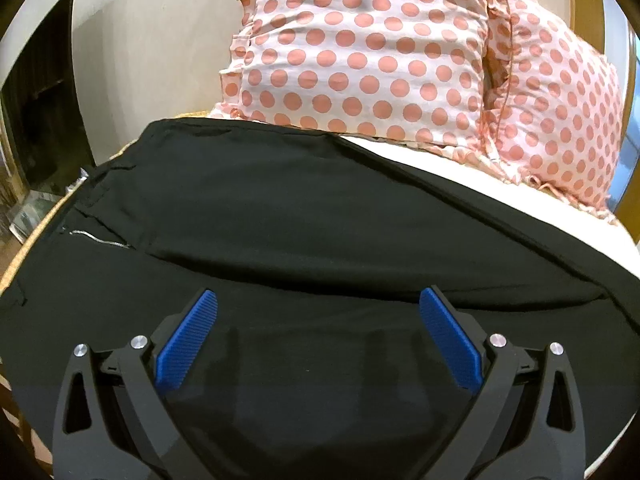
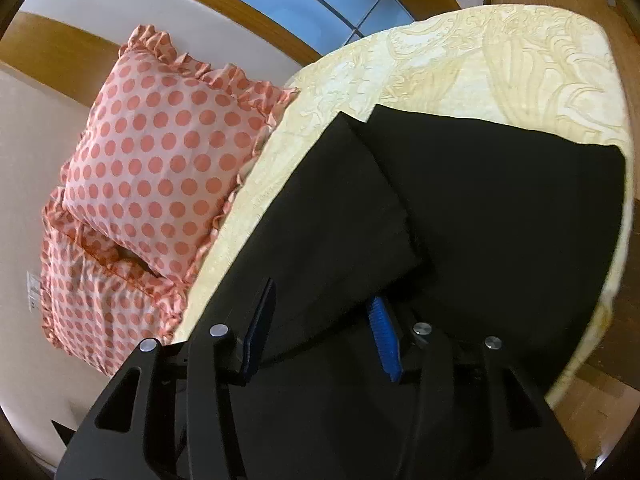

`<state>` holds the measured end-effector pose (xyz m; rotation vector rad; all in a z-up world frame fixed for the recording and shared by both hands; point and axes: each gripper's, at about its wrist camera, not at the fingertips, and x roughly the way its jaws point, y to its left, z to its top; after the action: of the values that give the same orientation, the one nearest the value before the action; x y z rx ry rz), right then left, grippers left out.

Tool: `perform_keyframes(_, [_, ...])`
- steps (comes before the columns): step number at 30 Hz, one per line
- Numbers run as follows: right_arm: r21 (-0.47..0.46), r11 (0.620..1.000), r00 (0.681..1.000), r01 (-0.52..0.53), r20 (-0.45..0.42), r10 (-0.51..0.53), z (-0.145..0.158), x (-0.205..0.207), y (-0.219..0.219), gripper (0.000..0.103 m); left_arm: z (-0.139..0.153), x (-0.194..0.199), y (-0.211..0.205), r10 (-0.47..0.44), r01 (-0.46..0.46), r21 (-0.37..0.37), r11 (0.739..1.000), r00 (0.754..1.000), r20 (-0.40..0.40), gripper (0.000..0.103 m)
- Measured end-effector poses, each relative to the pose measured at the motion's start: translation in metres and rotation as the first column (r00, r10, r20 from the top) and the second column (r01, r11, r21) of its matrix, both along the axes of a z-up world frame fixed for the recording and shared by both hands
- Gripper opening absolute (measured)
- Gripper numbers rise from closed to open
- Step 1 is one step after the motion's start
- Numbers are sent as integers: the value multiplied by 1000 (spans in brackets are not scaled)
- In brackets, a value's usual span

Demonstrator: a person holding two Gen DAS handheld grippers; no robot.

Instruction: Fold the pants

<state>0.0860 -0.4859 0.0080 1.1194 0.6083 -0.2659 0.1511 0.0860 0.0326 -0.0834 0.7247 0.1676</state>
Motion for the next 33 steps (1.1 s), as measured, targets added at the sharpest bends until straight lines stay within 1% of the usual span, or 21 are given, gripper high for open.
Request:
perform_keyframes(1, [-8,1000,1000,2,-7,-2,-1,4,0,32,-1,0,-1,3,-3,15,1000,1000,-6,101])
perform_keyframes(2, [-5,1000,1000,1,-8,-1,-5,10,-1,23,-1,0,-3,-7,7,21,1000,1000,-9,101])
perform_keyframes(3, [7,1000,1000,-3,-10,3,-8,13,-1,5,-1,0,-3,-17,17,17,1000,1000,-10,101])
perform_keyframes(4, [42,999,1000,-12,4,12,-13,15,-4,3,-1,0,-2,-30,30,6,1000,999,-10,101])
perform_keyframes(5, [74,997,999,-5,41,2,-14,13,-8,3,-1,0,0,-50,50,-16,999,999,-10,101])
perform_keyframes(6, [77,997,998,-7,70,2,-10,9,-9,3,-1,0,2,-62,62,-32,998,998,-11,101])
perform_keyframes(8, [53,998,987,-22,158,13,6,-5,-11,3,1,-2,7,-78,78,-68,995,997,4,101])
perform_keyframes(10, [30,999,973,-21,229,13,24,-28,-14,2,9,-11,20,-80,89,-149,985,995,66,101])
perform_keyframes(12, [36,999,966,-7,260,-3,32,-52,-17,2,16,-25,38,-66,100,-243,965,987,144,101])
perform_keyframes(13, [44,999,966,-1,259,-10,31,-61,-18,2,19,-27,43,-59,96,-259,961,987,147,101])
perform_keyframes(15, [36,999,977,9,213,-17,24,-75,-18,2,25,-25,56,-54,76,-271,959,995,86,101])
perform_keyframes(17, [48,999,987,8,162,-16,8,-81,-19,2,32,-18,70,-37,44,-271,961,999,28,101])
perform_keyframes(20, [96,995,992,8,125,-20,-13,-82,-21,2,46,0,86,1,-4,-243,970,1000,-12,101])
perform_keyframes(22, [101,995,994,6,110,-17,-18,-78,-21,2,56,17,91,25,-29,-192,981,999,-23,101])
perform_keyframes(23, [96,995,994,3,109,-14,-17,-77,-22,2,61,33,95,33,-39,-170,985,999,-36,101])
perform_keyframes(25, [75,997,993,-4,116,-5,-13,-76,-22,2,62,63,105,18,-31,-181,983,997,-72,101])
perform_keyframes(26, [65,998,993,-7,119,-1,-11,-75,-22,2,61,76,109,26,-42,-181,983,996,-88,101])
perform_keyframes(28, [54,998,993,-9,122,3,-10,-77,-23,2,56,115,119,60,-83,-168,982,989,-137,101])
perform_keyframes(29, [53,999,993,-9,120,2,-9,-76,-23,2,50,140,127,83,-112,-165,980,982,-172,101])
perform_keyframes(32, [52,999,994,-9,109,4,-11,-73,-23,2,34,184,143,140,-187,-176,966,958,-251,100])
perform_keyframes(33, [52,999,995,-12,102,7,-12,-72,-23,2,27,200,149,149,-207,-188,960,948,-283,95])
